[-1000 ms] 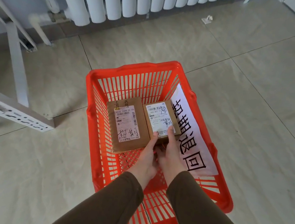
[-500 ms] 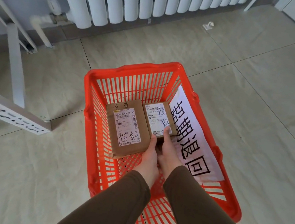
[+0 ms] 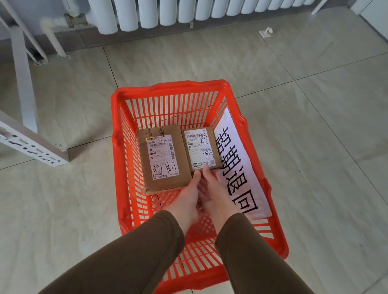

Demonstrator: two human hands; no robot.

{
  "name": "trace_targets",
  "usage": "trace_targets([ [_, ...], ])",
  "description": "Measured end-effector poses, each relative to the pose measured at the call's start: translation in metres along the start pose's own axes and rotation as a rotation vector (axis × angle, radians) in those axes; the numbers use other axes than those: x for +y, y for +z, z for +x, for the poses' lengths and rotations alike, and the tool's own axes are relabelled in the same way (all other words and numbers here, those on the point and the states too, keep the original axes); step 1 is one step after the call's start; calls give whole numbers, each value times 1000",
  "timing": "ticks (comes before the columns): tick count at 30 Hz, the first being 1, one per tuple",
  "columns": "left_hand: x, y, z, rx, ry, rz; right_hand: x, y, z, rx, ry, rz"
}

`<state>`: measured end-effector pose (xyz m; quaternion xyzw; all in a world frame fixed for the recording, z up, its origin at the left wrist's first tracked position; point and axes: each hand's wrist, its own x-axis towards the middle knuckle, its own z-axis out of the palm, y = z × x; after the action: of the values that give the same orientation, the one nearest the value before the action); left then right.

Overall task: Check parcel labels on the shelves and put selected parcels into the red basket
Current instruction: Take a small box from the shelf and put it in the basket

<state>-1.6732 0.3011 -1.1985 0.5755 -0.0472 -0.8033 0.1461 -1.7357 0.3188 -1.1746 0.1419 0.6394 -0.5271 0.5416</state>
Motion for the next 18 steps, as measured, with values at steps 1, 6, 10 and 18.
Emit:
trace_targets([
  [1,2,-1,-17,5,-2,22,-4,0,-16,-1,4,-24],
  [6,28,-2,-119,80,37,52,-38,6,-120,-10,-13,-69],
  [10,75,5,-233,93,135,92,-87,31,-228,-93,-75,-107],
  [18,194,23,-524,-61,485,161,-208,116,-490,-303,-288,-306],
])
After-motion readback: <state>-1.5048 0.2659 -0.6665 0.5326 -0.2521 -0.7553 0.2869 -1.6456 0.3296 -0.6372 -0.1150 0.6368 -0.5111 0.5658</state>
